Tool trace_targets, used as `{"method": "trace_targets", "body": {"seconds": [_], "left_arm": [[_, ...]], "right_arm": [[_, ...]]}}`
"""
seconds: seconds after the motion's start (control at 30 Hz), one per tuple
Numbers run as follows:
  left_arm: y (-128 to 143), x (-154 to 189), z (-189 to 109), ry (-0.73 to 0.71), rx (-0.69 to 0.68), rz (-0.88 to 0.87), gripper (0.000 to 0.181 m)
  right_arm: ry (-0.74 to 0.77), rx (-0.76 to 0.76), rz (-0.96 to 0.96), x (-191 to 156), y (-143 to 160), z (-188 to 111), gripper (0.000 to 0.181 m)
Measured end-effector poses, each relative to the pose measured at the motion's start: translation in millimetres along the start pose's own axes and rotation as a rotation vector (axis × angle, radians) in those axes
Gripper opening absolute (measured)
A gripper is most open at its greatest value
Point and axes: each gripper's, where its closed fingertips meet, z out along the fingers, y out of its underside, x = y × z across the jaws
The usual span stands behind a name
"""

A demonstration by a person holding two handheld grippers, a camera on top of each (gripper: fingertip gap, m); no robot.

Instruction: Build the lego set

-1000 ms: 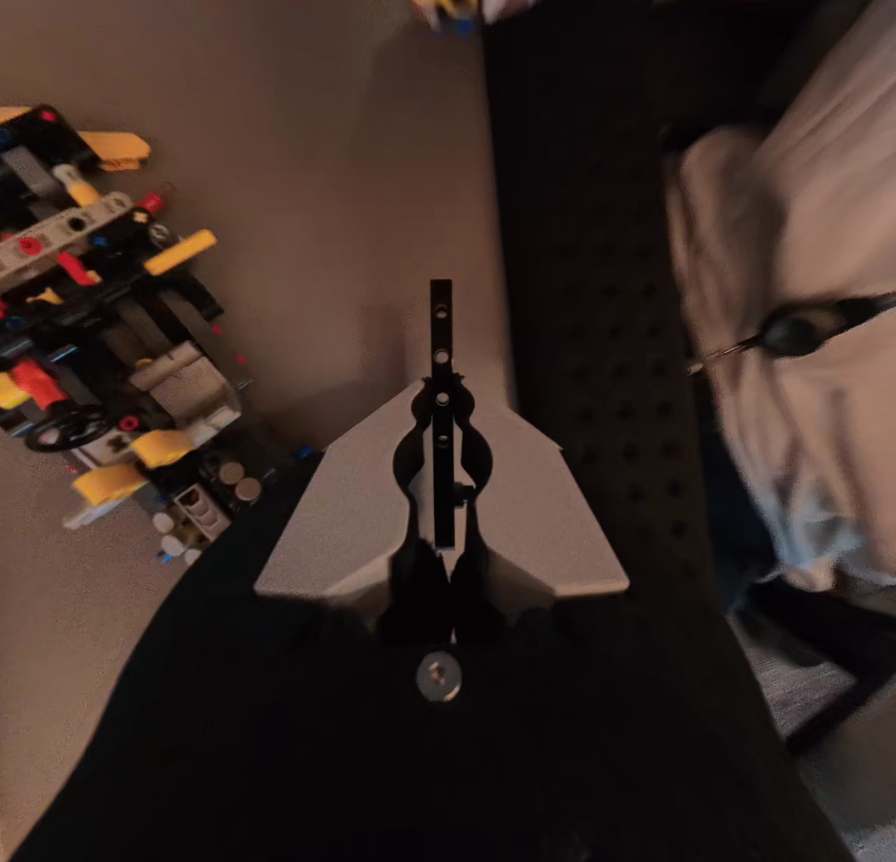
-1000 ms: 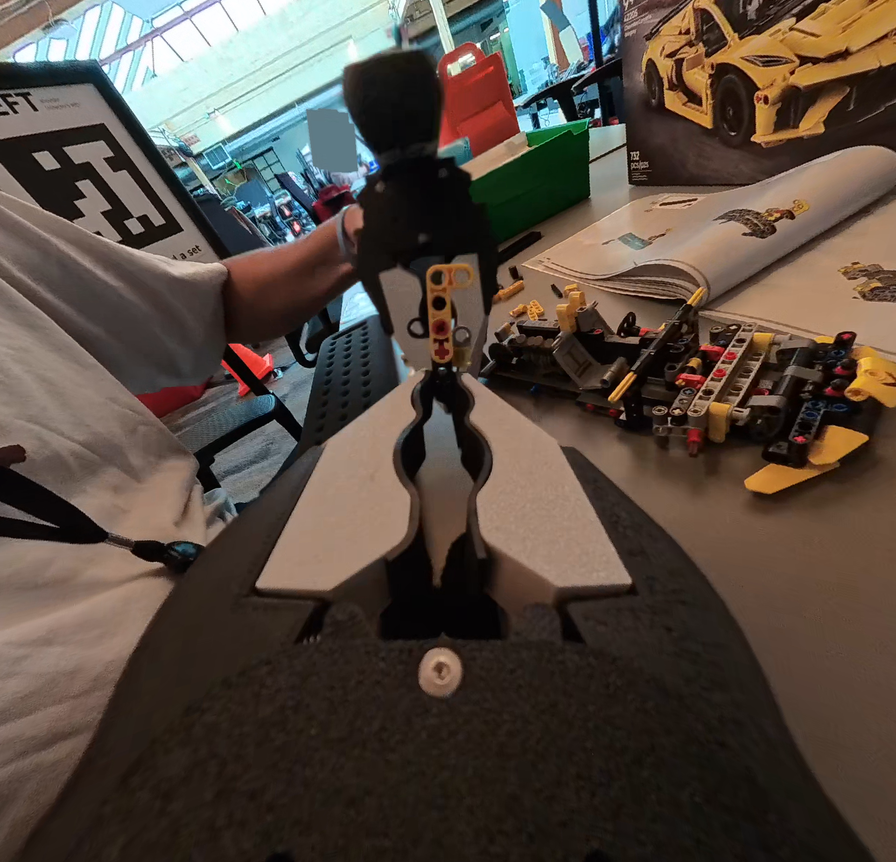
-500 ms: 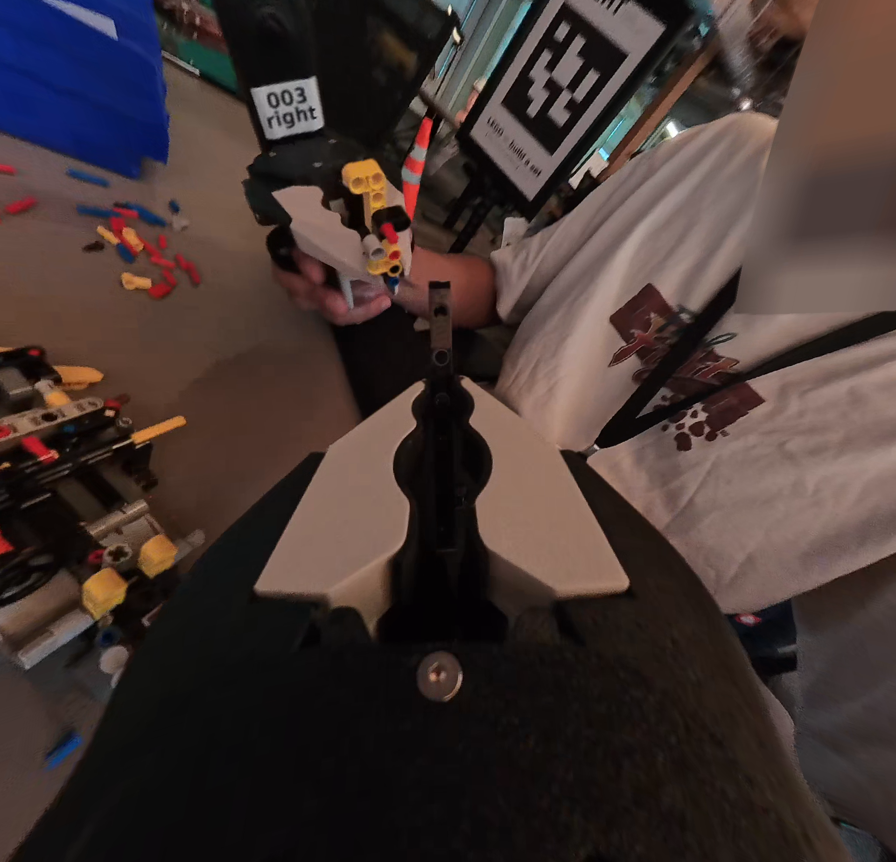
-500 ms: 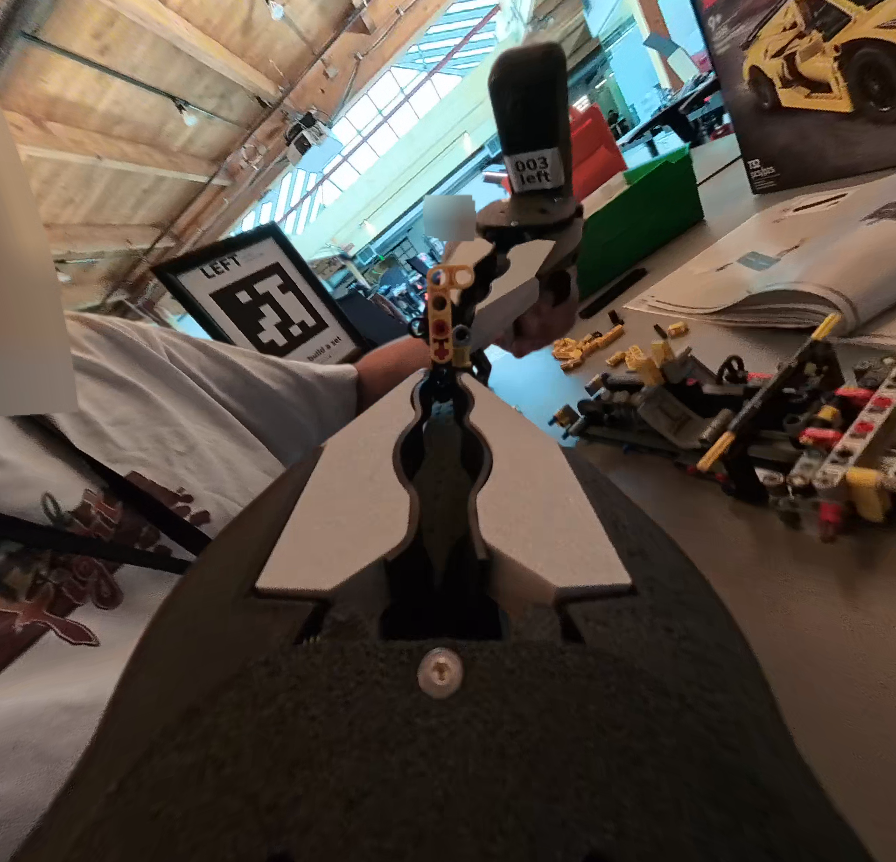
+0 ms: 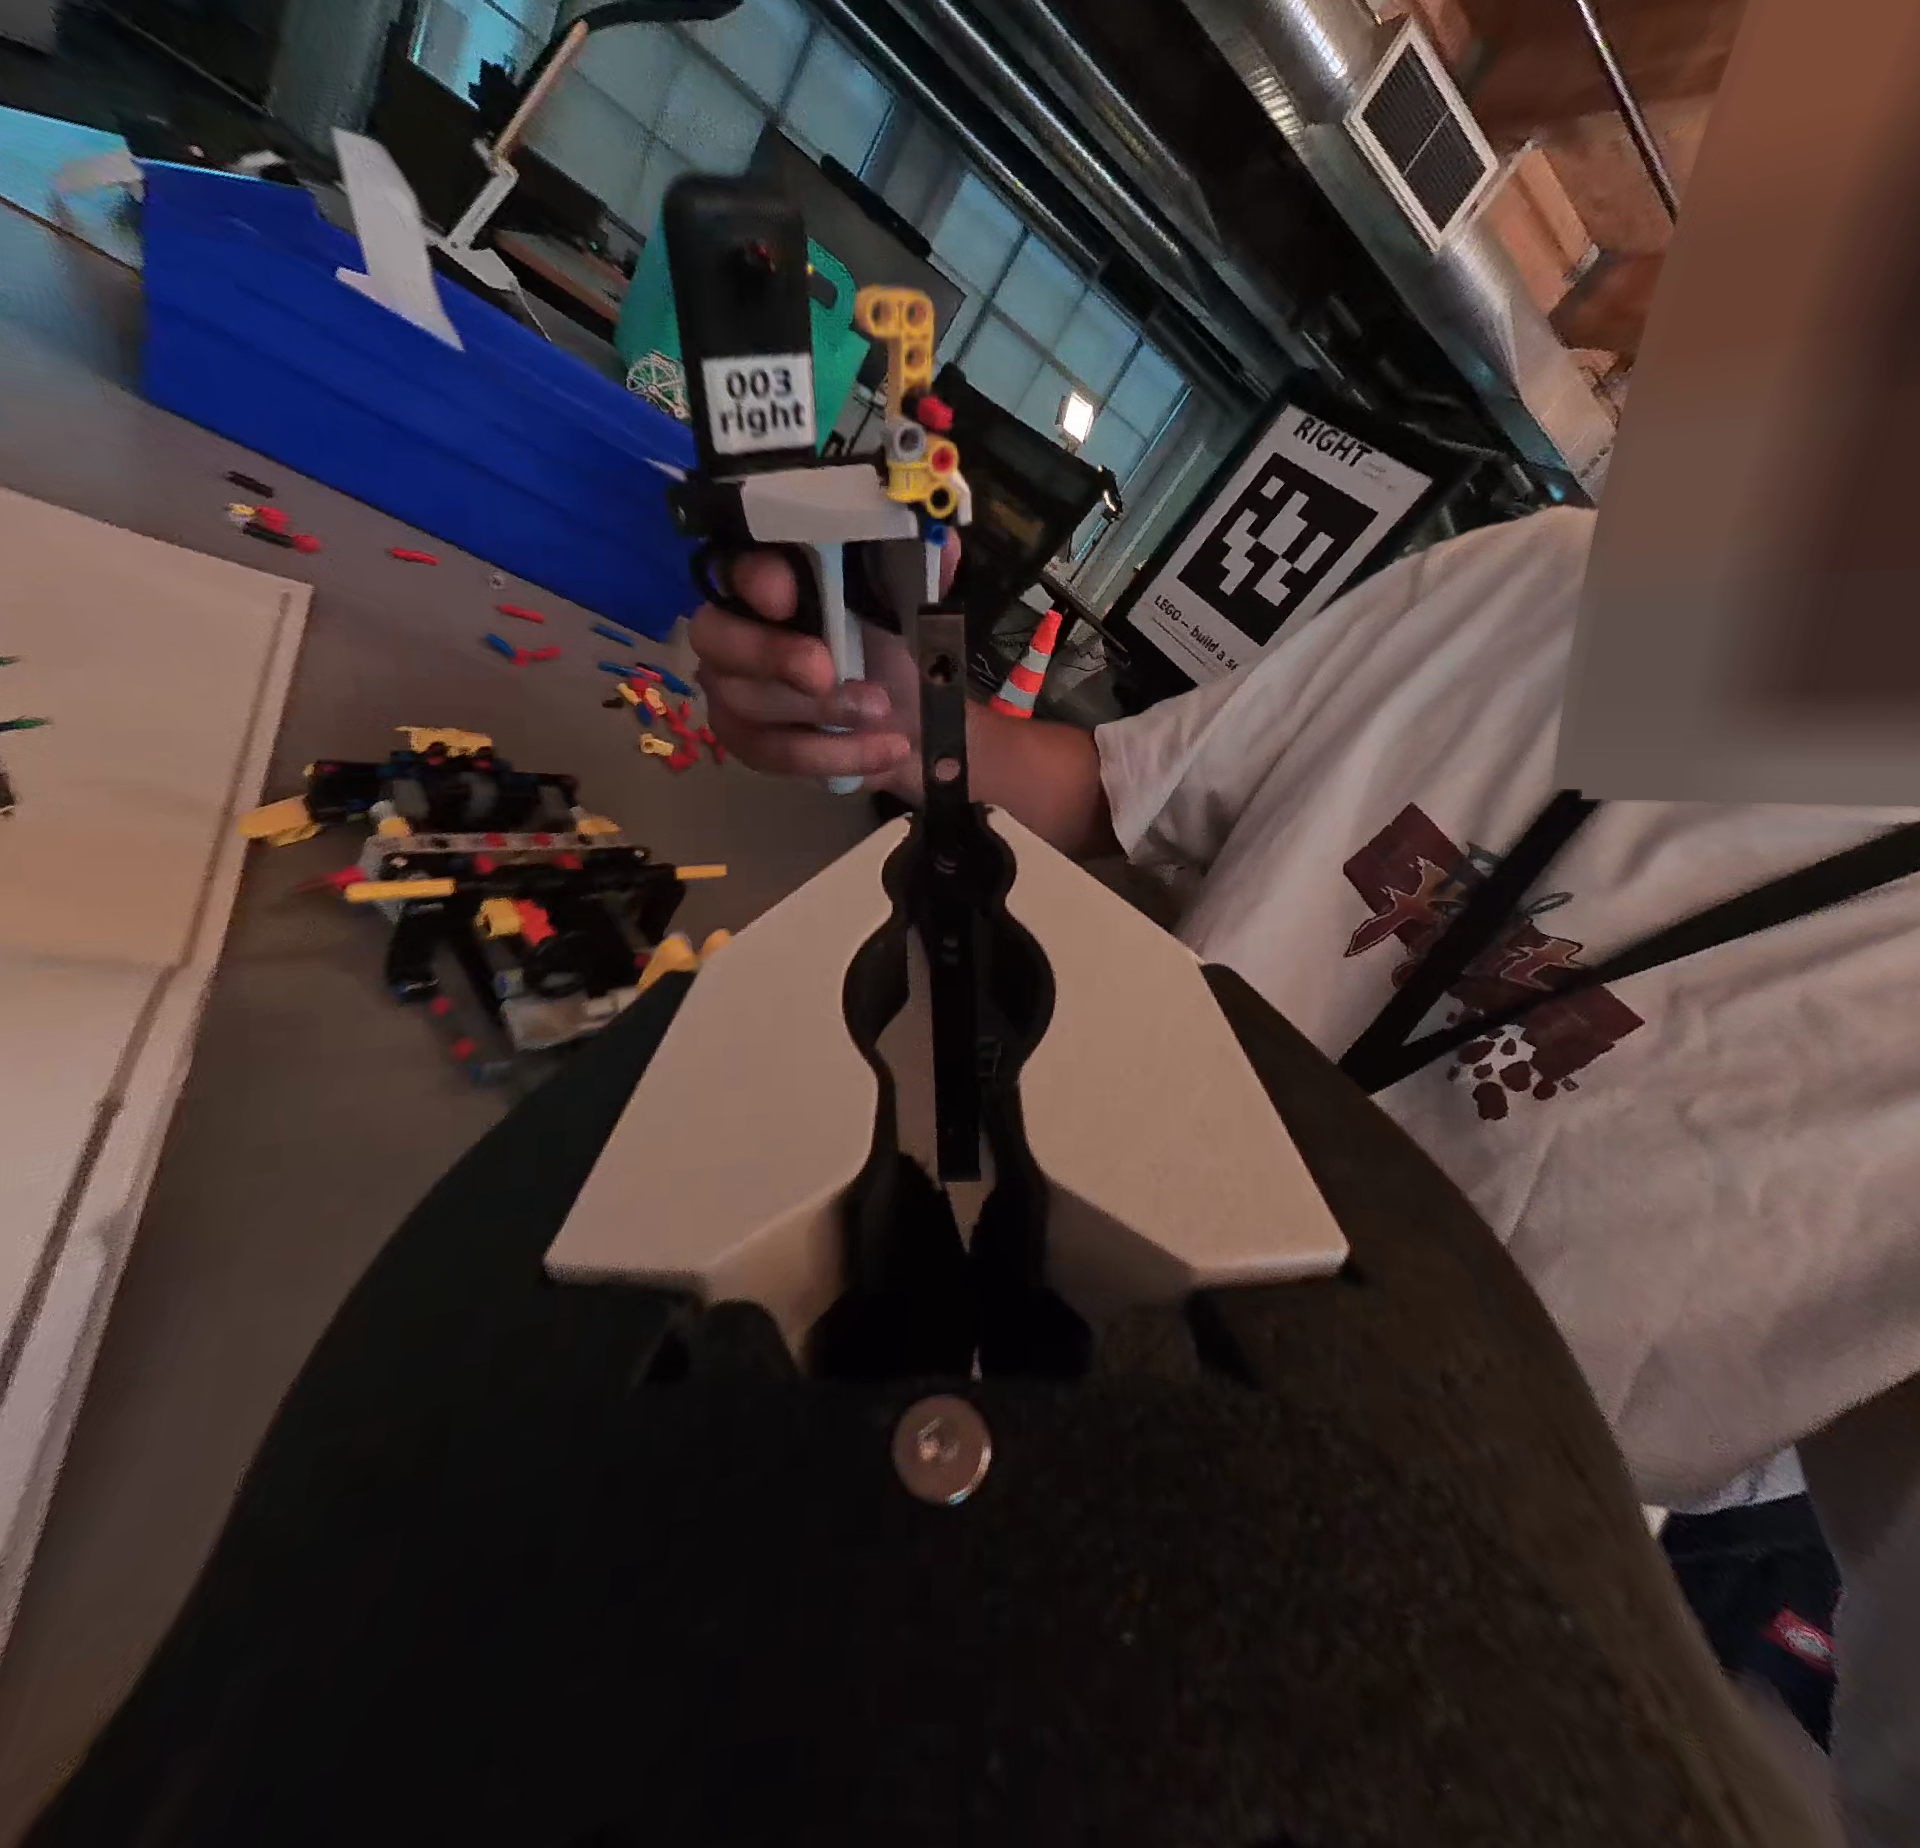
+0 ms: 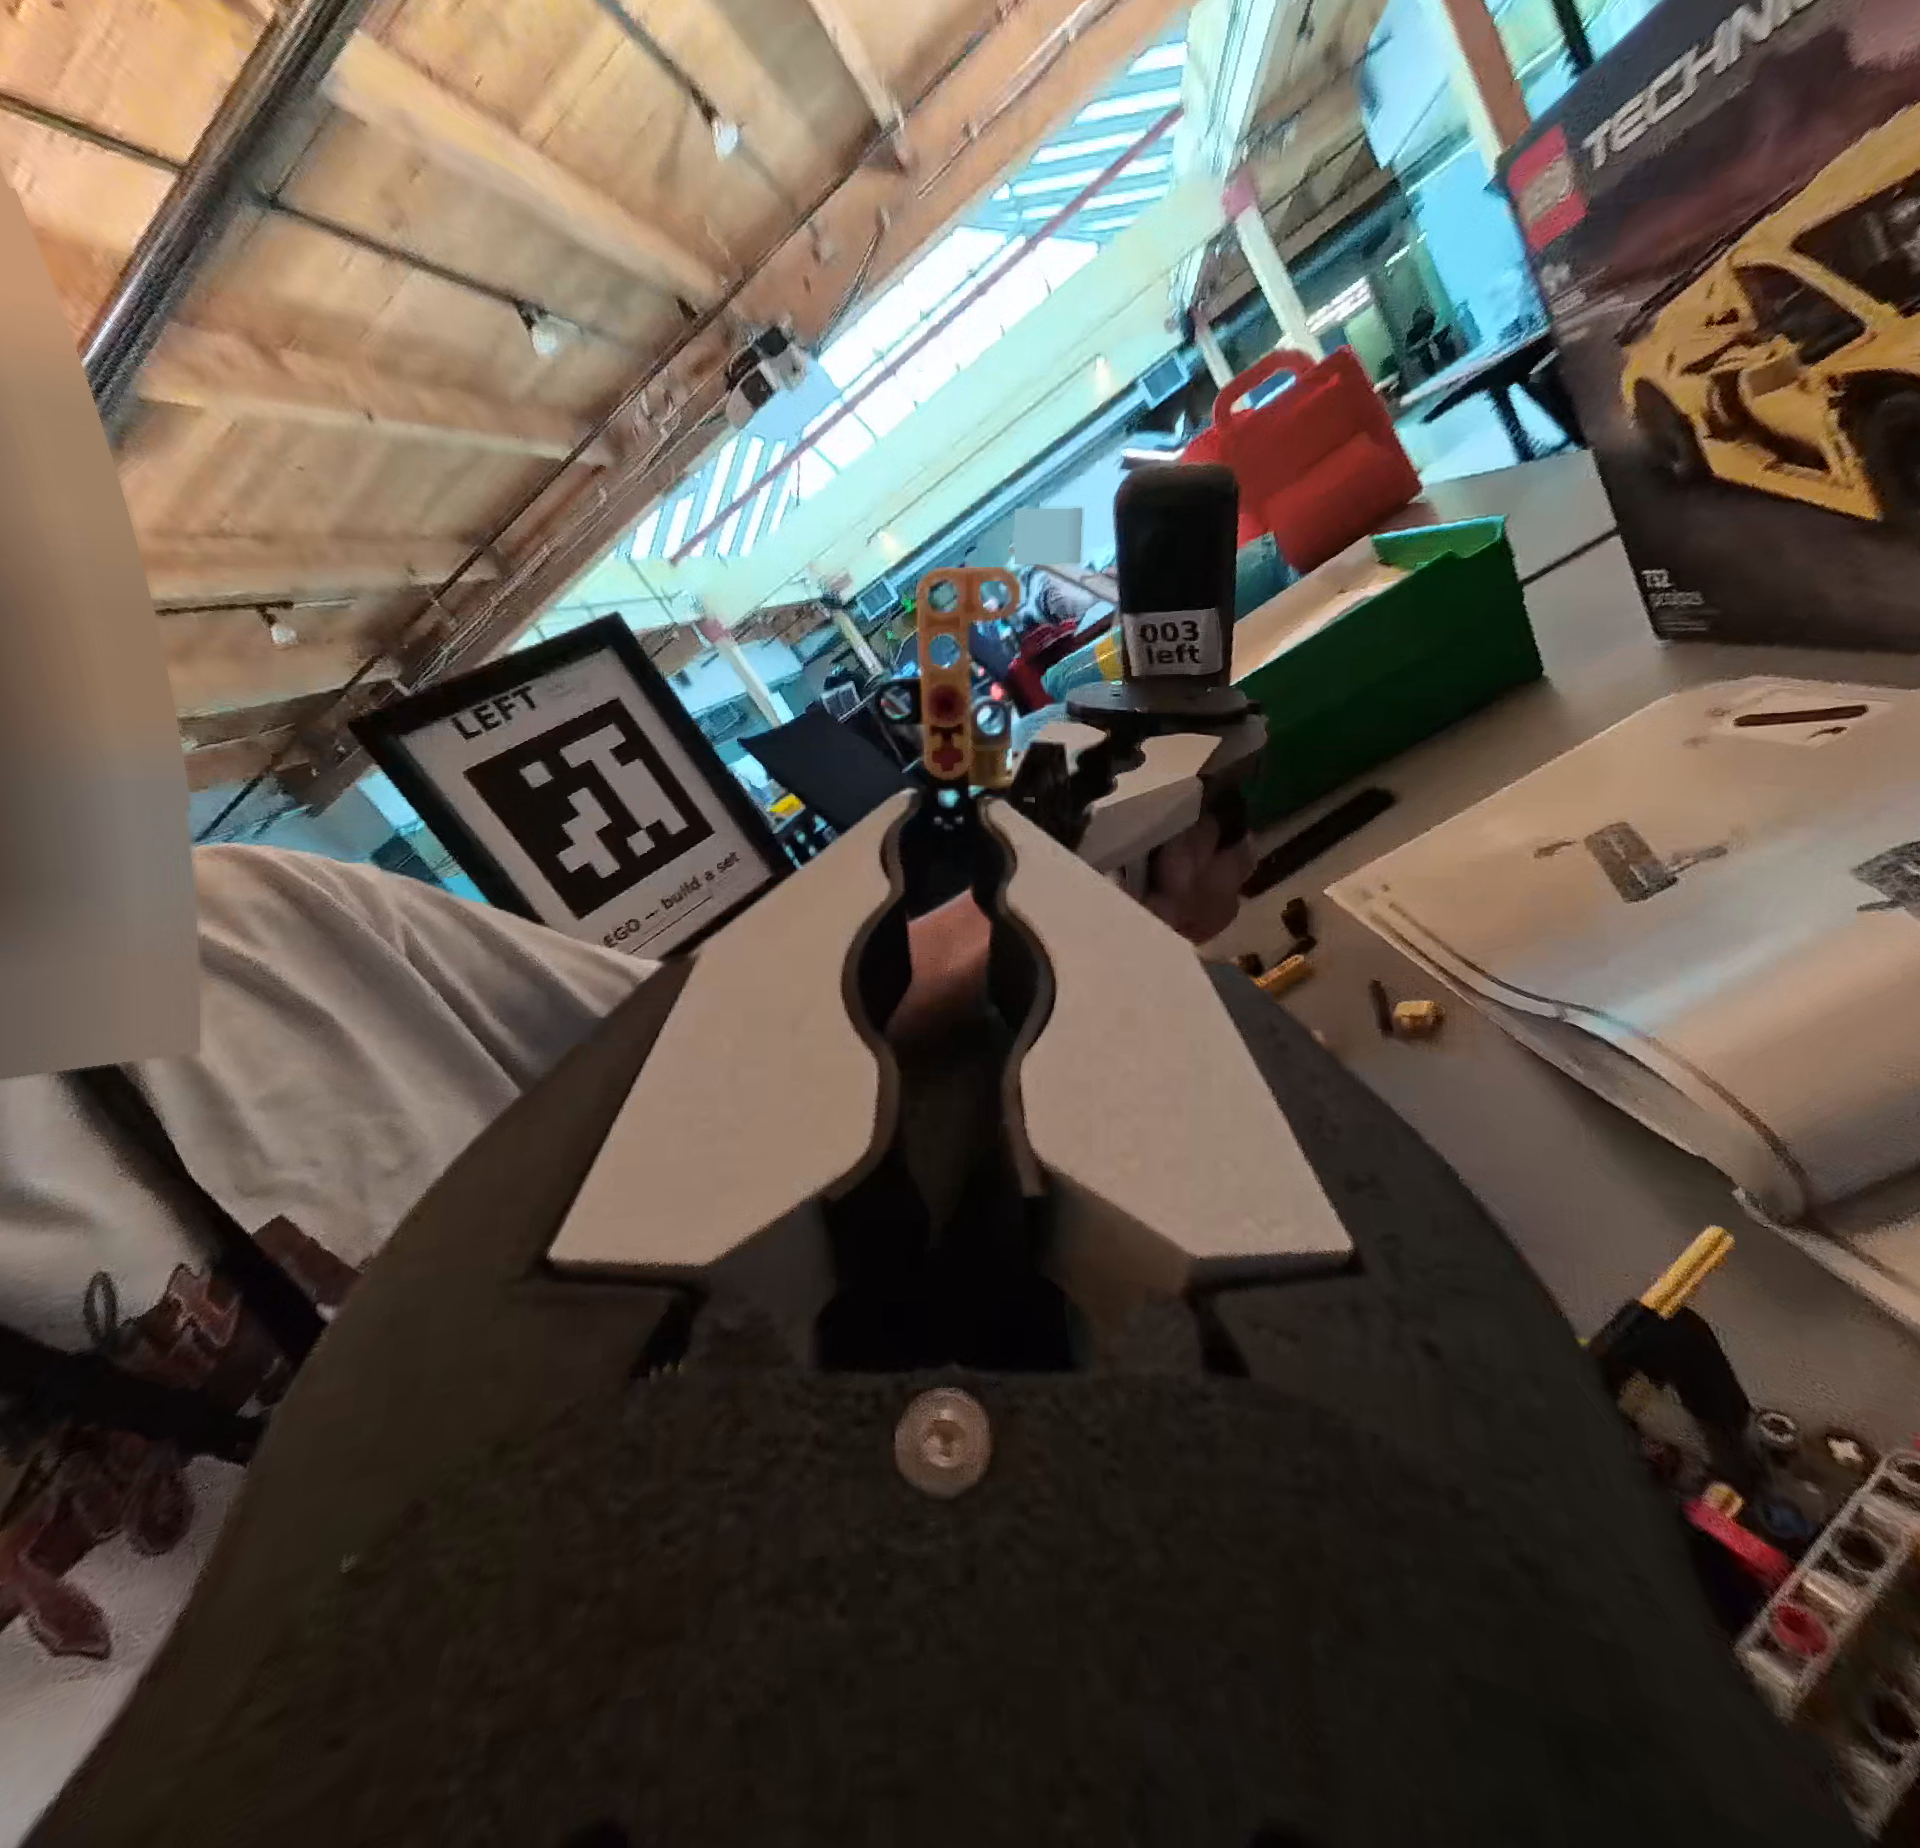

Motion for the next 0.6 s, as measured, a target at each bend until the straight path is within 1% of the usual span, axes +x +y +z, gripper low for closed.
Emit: {"method": "trace_targets", "body": {"seconds": [0.07, 0.17, 0.23, 0.3, 0.4, 0.5, 0.6], "left_arm": [[4.5, 4.4, -9.4, 0.011, -0.016, 0.024, 0.008], [17.9, 14.9, -8.8, 0.001, -0.123, 0.113, 0.008], [26.1, 21.6, -2.5, 0.013, -0.175, 0.143, 0.008], [36.4, 29.4, 4.6, 0.057, -0.217, 0.149, 0.009], [48.8, 26.9, 11.8, 0.067, -0.271, 0.137, 0.009], [52.4, 23.5, 13.9, 0.071, -0.283, 0.131, 0.009], [49.6, 23.7, 14.6, 0.077, -0.265, 0.137, 0.008]], "right_arm": [[0.011, 0.002, -0.017, 0.5, 13.0, -0.3, 0.007], [0.047, -0.030, -0.039, 1.9, 30.3, -0.9, 0.007], [0.041, -0.044, -0.047, -1.0, 28.9, -0.6, 0.007], [0.038, -0.041, -0.055, -2.1, 22.7, -0.9, 0.007], [0.041, -0.062, -0.042, 0.3, 23.4, -0.3, 0.007], [0.027, -0.082, -0.003, 1.3, 30.4, 2.7, 0.007], [0.003, -0.100, 0.031, 0.5, 35.7, 5.8, 0.007]]}}
